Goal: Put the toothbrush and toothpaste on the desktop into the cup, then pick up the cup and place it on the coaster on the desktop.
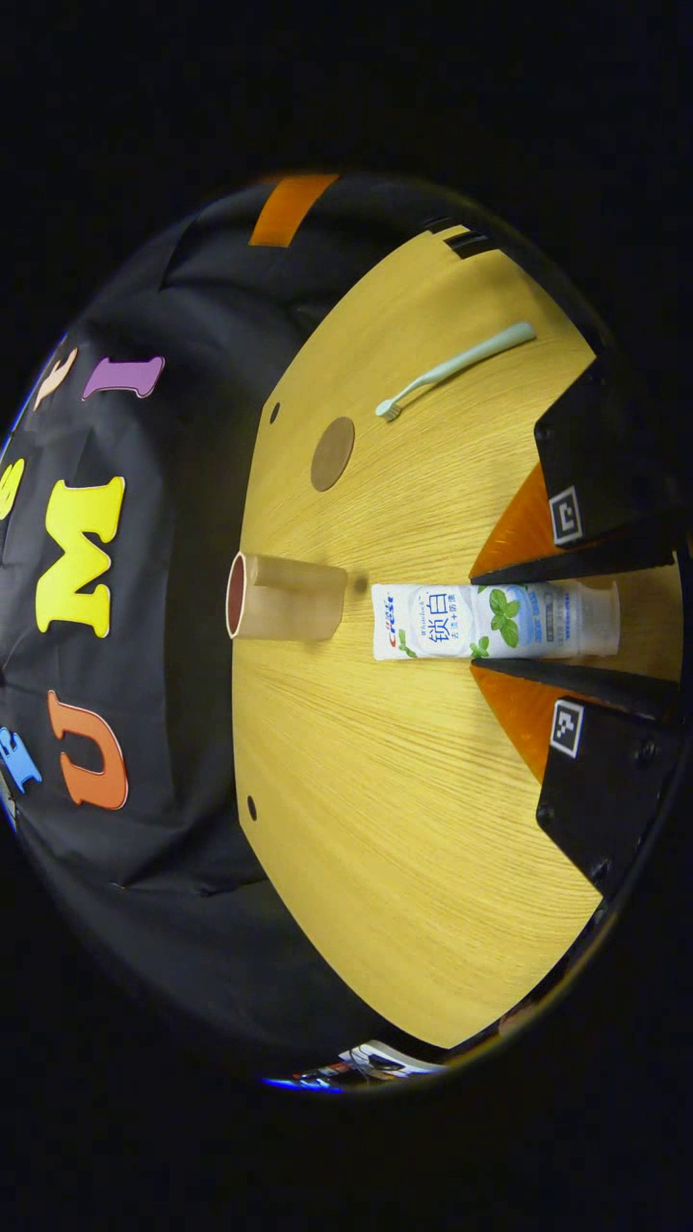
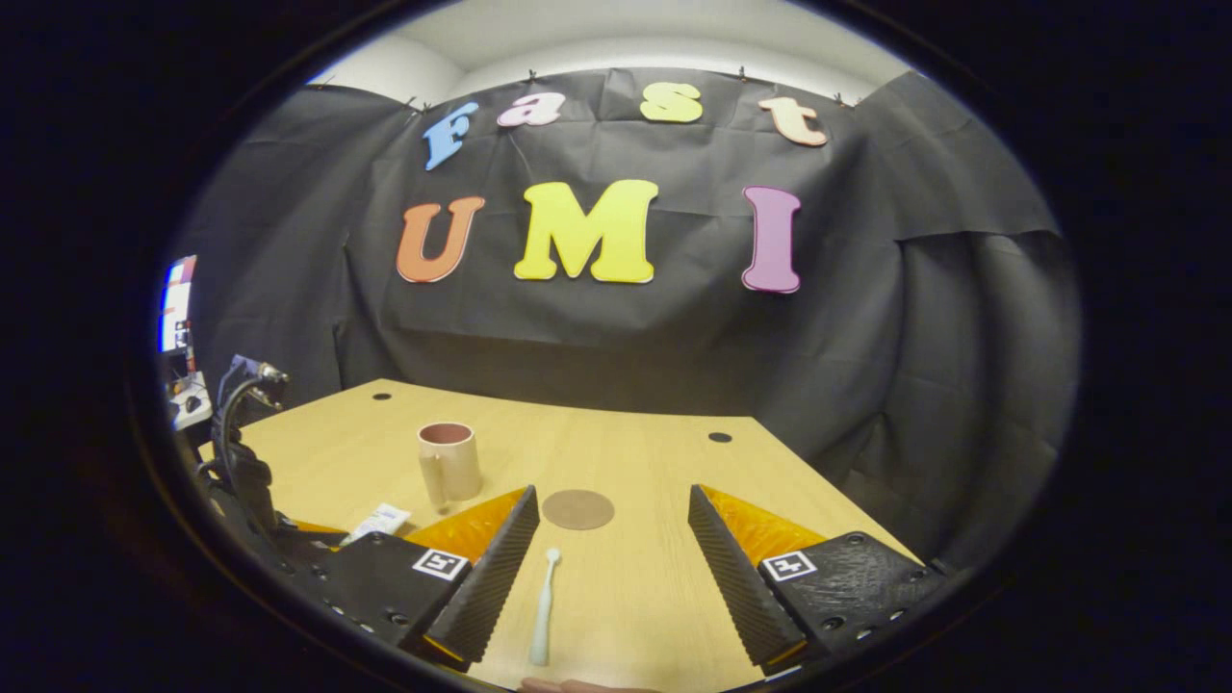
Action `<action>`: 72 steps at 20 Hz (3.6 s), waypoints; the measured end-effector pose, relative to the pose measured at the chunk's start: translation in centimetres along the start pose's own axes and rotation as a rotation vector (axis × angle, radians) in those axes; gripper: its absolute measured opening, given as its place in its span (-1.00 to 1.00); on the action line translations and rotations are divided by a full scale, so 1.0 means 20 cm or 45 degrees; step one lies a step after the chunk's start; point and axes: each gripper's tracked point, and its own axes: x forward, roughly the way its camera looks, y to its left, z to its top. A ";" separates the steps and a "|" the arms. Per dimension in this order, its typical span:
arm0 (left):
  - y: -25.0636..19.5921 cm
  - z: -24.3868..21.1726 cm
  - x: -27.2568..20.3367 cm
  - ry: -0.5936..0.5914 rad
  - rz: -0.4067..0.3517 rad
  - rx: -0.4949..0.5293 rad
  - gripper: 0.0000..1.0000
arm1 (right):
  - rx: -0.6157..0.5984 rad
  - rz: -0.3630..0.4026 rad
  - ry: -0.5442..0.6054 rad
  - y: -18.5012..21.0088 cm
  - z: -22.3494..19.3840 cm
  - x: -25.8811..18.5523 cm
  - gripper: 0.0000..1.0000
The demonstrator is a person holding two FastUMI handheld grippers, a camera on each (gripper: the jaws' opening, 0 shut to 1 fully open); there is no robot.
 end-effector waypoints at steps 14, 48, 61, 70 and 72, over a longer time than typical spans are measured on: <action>0.05 0.54 -0.47 -0.564 0.058 0.015 -0.13 | -0.009 0.104 0.383 0.20 -0.54 0.26 0.88; 0.05 0.65 -0.46 -0.539 0.005 -0.031 -0.13 | 0.051 0.225 0.143 0.25 -0.28 0.09 -0.99; 0.02 0.73 -0.25 -0.457 -0.013 -0.048 -0.13 | 0.082 0.249 -0.138 0.16 0.14 -0.14 -1.00; -0.06 1.21 0.15 -0.607 -0.107 -0.013 -0.11 | 0.094 0.232 -0.135 0.08 0.10 -0.14 -0.99; -0.08 1.25 0.21 -0.637 -0.128 0.013 -0.12 | 0.103 0.227 -0.121 0.06 0.09 -0.13 -0.99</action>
